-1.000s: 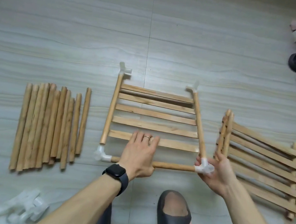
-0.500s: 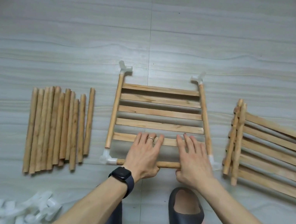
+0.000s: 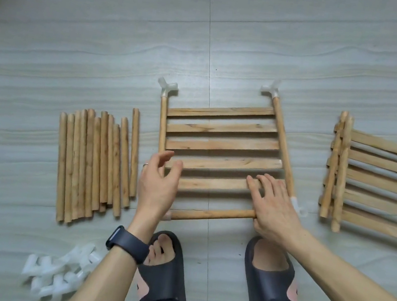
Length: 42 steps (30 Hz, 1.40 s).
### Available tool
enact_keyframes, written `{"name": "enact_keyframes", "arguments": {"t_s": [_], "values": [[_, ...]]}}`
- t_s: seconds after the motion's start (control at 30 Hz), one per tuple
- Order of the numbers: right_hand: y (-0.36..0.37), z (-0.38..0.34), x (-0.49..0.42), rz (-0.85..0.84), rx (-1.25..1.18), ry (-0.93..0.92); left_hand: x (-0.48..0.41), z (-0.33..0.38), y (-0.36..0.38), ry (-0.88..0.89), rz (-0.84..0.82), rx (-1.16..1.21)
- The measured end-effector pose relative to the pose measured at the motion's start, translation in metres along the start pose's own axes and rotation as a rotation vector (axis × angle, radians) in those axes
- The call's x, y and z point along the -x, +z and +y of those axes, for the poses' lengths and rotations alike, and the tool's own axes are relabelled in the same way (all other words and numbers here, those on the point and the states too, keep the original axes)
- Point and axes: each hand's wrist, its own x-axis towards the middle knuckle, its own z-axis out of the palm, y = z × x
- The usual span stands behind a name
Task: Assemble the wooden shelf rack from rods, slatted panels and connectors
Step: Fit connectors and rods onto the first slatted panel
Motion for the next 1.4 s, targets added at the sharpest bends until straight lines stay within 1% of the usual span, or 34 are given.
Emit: {"name": "enact_keyframes", "arguments": {"t_s": [0.07, 0.1, 0.13, 0.17, 0.2, 0.23, 0.3, 0.4, 0.57, 0.73, 0.87, 0.93, 1.0, 1.07, 1.1, 1.23, 1.3, 1.4], "values": [[0.002, 0.007, 0.003, 0.001, 0.006, -0.002, -0.009, -0.011, -0.016, -0.205, 0.112, 0.045], [0.002, 0.01, 0.004, 0.002, 0.002, -0.002, -0.011, -0.018, -0.025, -0.33, 0.098, 0.054], [0.002, 0.012, 0.005, 0.003, -0.007, 0.0, -0.01, -0.026, -0.031, -0.453, 0.023, 0.093], [0.003, 0.014, 0.005, 0.004, -0.011, 0.001, -0.008, -0.034, -0.034, -0.559, -0.1, 0.164], [0.003, 0.016, 0.004, 0.003, -0.009, 0.002, -0.005, -0.04, -0.036, -0.641, -0.234, 0.256], [0.003, 0.018, 0.004, 0.0, -0.008, 0.005, -0.001, -0.047, -0.037, -0.684, -0.344, 0.344], [0.003, 0.02, 0.004, 0.003, -0.021, 0.016, 0.005, -0.058, -0.039, -0.695, -0.462, 0.511], [0.004, 0.025, 0.003, 0.027, -0.03, 0.043, 0.007, -0.066, -0.036, -0.685, -0.519, 0.647], [0.004, 0.034, 0.001, 0.036, -0.051, 0.076, 0.011, -0.058, -0.017, -0.688, -0.513, 0.584], [0.0, 0.046, -0.001, 0.025, -0.095, 0.091, 0.012, -0.056, -0.008, -0.726, -0.523, 0.683], [-0.001, 0.048, -0.001, 0.009, -0.109, 0.079, 0.01, -0.058, -0.004, -0.698, -0.549, 0.694], [-0.001, 0.048, -0.001, 0.016, -0.09, 0.072, 0.007, -0.056, -0.004, -0.649, -0.555, 0.635], [-0.001, 0.048, -0.002, 0.016, -0.049, 0.076, 0.006, -0.053, -0.004, -0.587, -0.572, 0.515], [-0.001, 0.049, -0.003, 0.004, -0.039, 0.081, 0.005, -0.05, -0.006, -0.57, -0.581, 0.467], [-0.002, 0.049, -0.004, -0.001, -0.042, 0.08, 0.005, -0.051, -0.008, -0.588, -0.59, 0.498], [-0.002, 0.055, -0.007, -0.021, -0.076, 0.077, 0.004, -0.054, -0.018, -0.733, -0.678, 0.752], [-0.003, 0.057, -0.007, -0.02, -0.096, 0.075, 0.005, -0.056, -0.02, -0.728, -0.719, 0.778], [-0.003, 0.057, -0.008, -0.003, -0.106, 0.082, 0.007, -0.056, -0.016, -0.69, -0.696, 0.76]]}}
